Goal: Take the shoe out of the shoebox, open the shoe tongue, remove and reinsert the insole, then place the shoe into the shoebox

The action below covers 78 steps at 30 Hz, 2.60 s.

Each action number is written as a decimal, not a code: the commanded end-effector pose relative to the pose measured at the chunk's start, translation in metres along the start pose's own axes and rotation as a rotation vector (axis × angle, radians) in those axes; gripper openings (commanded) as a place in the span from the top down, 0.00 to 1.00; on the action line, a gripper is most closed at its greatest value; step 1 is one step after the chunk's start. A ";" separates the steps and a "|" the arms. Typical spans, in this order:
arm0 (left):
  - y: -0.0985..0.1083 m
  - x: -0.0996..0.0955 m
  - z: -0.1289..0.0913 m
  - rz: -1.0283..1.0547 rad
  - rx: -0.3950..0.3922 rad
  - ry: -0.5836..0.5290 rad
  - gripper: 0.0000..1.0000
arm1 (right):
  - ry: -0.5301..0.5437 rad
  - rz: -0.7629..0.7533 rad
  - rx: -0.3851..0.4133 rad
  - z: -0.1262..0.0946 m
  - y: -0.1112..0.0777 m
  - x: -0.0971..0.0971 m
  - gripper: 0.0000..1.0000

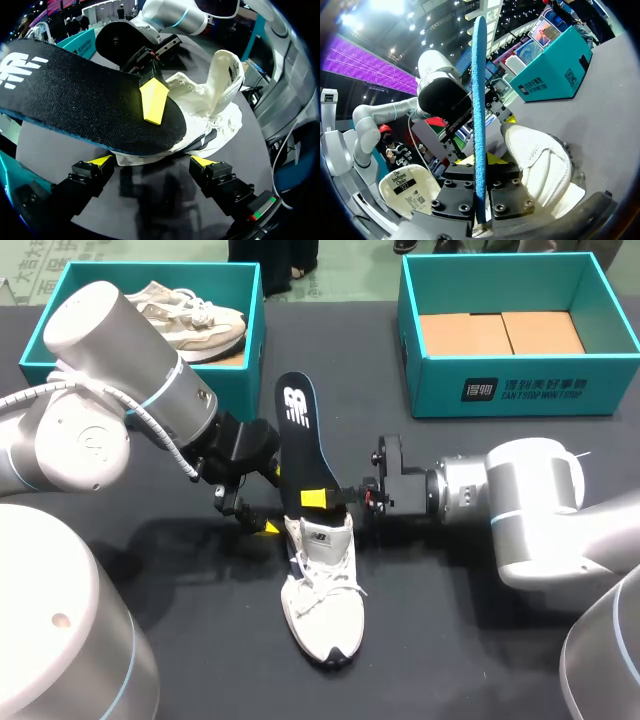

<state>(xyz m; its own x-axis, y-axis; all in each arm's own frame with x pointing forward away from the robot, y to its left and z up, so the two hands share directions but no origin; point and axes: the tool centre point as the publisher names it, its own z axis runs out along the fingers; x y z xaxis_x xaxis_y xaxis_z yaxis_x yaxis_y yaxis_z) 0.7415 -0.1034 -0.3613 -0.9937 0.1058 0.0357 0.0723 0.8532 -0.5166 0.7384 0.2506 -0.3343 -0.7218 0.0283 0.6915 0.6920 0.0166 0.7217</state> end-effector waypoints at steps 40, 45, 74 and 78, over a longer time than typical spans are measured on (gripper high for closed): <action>0.000 0.001 0.000 0.001 -0.001 -0.002 0.00 | 0.005 -0.050 0.032 0.002 0.001 0.008 0.65; 0.000 0.001 0.000 0.001 -0.001 -0.002 0.00 | 0.004 -0.075 0.054 0.003 0.008 0.015 0.61; 0.000 0.001 0.000 0.001 -0.001 -0.002 0.00 | -0.015 -0.022 0.110 0.006 0.013 0.003 1.00; 0.000 0.001 0.000 0.001 -0.001 -0.002 0.00 | 0.004 -0.007 0.071 0.003 0.001 0.001 1.00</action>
<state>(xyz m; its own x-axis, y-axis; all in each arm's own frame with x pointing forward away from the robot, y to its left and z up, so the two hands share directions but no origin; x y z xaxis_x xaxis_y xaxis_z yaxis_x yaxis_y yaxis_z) 0.7415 -0.1034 -0.3612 -0.9937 0.1058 0.0358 0.0723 0.8531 -0.5166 0.7443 0.2557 -0.3194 -0.7263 0.0371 0.6863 0.6855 0.1128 0.7193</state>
